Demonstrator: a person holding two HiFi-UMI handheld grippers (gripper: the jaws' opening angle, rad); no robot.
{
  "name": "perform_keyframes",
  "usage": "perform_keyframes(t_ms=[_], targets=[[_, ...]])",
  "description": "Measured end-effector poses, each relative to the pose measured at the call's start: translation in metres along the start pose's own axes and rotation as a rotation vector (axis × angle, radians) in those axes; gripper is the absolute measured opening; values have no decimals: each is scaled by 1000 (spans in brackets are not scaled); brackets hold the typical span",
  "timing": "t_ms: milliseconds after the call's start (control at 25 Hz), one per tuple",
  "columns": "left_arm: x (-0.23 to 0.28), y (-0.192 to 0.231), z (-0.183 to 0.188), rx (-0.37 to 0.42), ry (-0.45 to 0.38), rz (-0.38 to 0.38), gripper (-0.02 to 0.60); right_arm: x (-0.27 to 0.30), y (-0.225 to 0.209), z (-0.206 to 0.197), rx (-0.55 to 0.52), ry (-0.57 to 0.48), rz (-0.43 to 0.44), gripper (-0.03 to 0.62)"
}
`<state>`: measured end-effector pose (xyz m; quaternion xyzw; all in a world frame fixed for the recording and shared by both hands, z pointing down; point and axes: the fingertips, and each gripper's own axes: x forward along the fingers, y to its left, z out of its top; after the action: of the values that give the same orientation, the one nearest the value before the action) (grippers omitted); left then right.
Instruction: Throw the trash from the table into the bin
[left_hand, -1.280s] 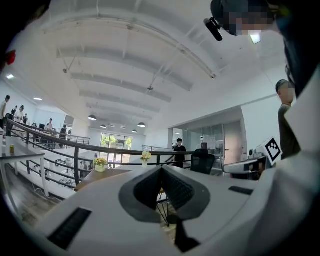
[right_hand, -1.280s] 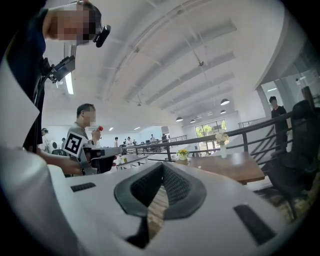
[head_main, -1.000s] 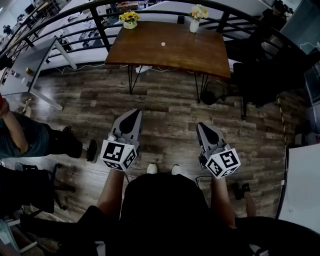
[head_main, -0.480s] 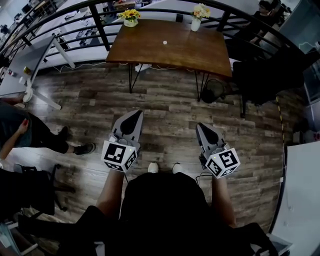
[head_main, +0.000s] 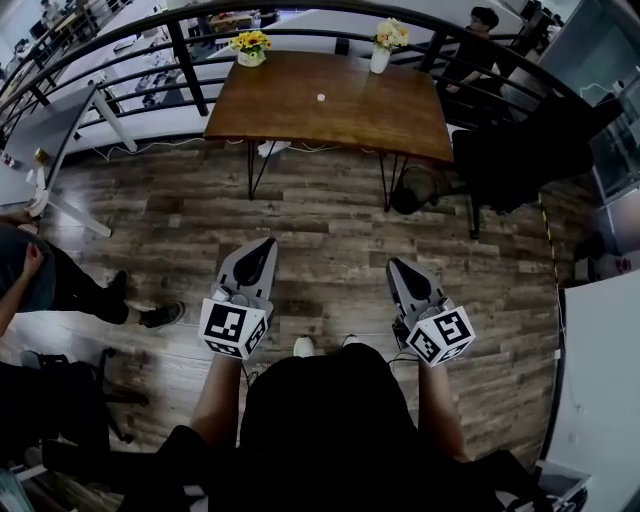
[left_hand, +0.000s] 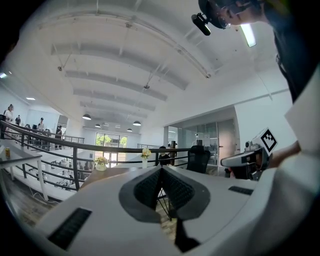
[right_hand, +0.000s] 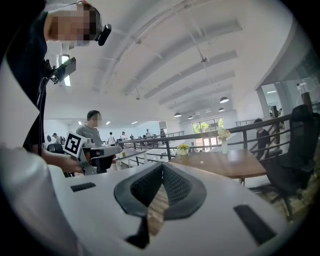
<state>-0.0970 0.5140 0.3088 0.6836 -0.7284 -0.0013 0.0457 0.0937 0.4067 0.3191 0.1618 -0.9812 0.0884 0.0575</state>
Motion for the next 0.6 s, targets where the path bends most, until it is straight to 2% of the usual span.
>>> perform_keyframes(t_ms=[280, 600], targets=[[-7, 16, -4, -20, -7, 2, 8, 9, 12, -1, -11, 1, -3, 12], [-5, 22, -4, -64, -20, 5, 9, 19, 3, 0, 49, -18, 9, 12]])
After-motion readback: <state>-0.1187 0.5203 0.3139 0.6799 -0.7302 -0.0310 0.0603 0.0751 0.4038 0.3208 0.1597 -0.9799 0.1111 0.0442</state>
